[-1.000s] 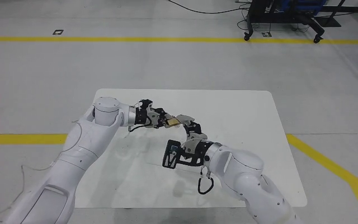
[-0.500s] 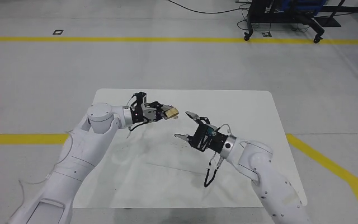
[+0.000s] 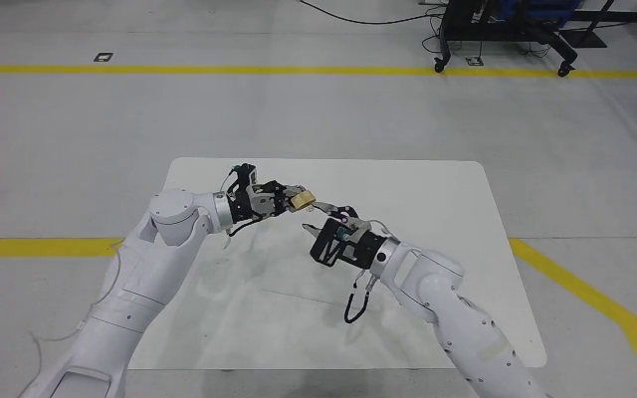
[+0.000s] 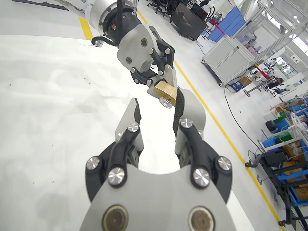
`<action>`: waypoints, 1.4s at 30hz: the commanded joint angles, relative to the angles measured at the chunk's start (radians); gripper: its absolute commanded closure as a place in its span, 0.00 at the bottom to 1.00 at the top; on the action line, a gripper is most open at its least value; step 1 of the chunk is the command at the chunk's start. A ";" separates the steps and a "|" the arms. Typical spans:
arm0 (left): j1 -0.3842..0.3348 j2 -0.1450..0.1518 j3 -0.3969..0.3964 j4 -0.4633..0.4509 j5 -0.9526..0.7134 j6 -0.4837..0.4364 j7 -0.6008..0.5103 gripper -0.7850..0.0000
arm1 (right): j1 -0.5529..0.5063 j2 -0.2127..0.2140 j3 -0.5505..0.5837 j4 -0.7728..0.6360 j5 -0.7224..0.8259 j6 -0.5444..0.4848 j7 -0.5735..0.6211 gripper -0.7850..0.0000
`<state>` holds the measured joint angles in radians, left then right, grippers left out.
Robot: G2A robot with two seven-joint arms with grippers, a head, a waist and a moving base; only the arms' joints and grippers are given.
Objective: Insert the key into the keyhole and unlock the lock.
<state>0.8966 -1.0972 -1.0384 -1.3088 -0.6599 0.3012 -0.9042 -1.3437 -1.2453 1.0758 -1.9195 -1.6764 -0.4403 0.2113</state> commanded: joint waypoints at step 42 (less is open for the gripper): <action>0.049 0.001 -0.026 -0.092 0.137 -0.012 0.115 1.00 | 0.015 -0.005 0.115 0.164 0.551 -0.101 -0.032 0.00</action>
<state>0.9441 -1.0966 -1.0617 -1.3995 -0.5238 0.2889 -0.7892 -1.3255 -1.2515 1.1864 -1.7522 -1.1298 -0.5407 0.1821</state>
